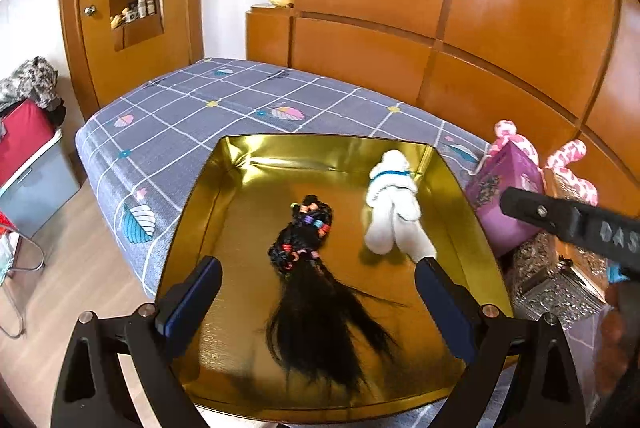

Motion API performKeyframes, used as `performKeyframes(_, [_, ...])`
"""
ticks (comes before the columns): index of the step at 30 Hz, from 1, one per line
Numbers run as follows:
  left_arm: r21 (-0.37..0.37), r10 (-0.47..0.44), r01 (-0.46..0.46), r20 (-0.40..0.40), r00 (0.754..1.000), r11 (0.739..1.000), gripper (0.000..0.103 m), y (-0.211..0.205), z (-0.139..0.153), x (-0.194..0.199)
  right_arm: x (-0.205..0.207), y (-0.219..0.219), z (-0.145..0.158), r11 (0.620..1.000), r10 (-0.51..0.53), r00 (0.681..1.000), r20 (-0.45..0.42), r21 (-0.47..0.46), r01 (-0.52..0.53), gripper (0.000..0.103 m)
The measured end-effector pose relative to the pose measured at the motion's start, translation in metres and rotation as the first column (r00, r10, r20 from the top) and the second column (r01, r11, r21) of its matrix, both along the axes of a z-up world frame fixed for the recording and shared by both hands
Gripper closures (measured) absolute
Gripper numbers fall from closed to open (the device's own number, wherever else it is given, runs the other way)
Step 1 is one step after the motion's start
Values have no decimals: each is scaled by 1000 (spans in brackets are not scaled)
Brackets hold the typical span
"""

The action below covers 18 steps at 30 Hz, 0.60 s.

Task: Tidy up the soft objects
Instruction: 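Open both tools and return them to the pile of soft items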

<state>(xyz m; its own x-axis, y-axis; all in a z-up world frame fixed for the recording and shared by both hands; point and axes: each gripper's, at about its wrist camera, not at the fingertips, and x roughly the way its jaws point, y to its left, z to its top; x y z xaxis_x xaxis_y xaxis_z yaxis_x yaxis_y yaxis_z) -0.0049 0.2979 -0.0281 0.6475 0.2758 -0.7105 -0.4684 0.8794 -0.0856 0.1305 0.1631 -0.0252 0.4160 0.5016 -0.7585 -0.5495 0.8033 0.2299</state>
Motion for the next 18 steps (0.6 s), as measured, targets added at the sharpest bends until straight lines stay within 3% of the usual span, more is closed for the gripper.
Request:
performKeyframes(8, [25, -67, 67, 6, 998, 997, 5, -22, 6, 0, -35, -48, 18, 997, -67, 988, 138, -22, 70, 41])
performKeyframes(18, [34, -188, 188, -13, 982, 982, 5, -58, 3, 1, -54, -116, 26, 982, -183, 964, 194, -14, 190, 40])
